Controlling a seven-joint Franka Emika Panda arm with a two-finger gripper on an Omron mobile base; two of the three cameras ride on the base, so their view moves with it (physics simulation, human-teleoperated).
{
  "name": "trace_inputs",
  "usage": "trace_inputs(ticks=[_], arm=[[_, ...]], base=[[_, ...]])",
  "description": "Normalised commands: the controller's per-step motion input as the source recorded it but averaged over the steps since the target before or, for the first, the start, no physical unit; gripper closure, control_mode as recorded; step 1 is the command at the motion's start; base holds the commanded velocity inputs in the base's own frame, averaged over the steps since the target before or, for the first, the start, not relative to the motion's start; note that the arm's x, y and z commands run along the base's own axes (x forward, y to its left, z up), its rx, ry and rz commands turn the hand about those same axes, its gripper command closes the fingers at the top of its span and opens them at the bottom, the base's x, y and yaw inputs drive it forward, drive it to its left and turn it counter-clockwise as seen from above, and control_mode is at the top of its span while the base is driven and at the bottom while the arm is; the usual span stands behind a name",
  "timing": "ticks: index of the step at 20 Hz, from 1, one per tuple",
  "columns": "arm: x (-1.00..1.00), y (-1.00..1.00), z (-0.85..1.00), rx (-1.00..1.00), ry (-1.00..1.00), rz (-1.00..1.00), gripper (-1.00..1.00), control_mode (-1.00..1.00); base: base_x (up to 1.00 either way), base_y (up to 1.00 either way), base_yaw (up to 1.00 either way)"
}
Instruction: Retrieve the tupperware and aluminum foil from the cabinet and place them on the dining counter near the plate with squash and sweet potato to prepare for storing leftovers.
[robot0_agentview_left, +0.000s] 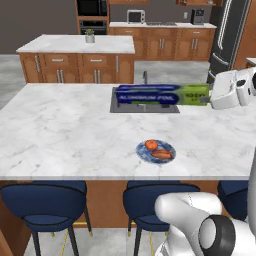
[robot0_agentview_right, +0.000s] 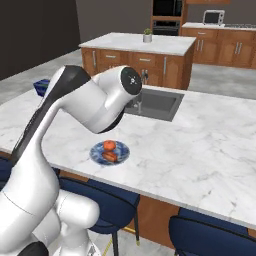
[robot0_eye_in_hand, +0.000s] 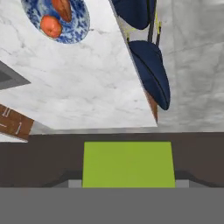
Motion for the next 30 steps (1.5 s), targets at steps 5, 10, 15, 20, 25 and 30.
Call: trace_inputs(ticks=[5, 10, 15, 20, 25, 30], arm=[[0.08, -0.19, -0.56, 0.0, -0.17, -0.06, 1.0, -1.0], [0.04, -0.29, -0.34, 0.0, -0.02, -0.2, 1.0, -1.0], [0.02, -0.47, -0.54, 0.08, 0.0, -0.66, 1.0, -1.0], [0.26, -0.33, -0.26, 0.2, 0.08, -0.58, 1.0, -1.0], [0.36, -0.12, -0.11, 0.19, 0.24, -0.19, 1.0, -1.0], [0.27, -0.18, -0.39, 0.1, 0.11, -0.01, 1.0, -1.0]], base=[[0.0, 0.0, 0.0], [0.0, 0.0, 0.0], [0.0, 0.0, 0.0], [0.0, 0.0, 0.0], [0.0, 0.0, 0.0], [0.0, 0.0, 0.0]])
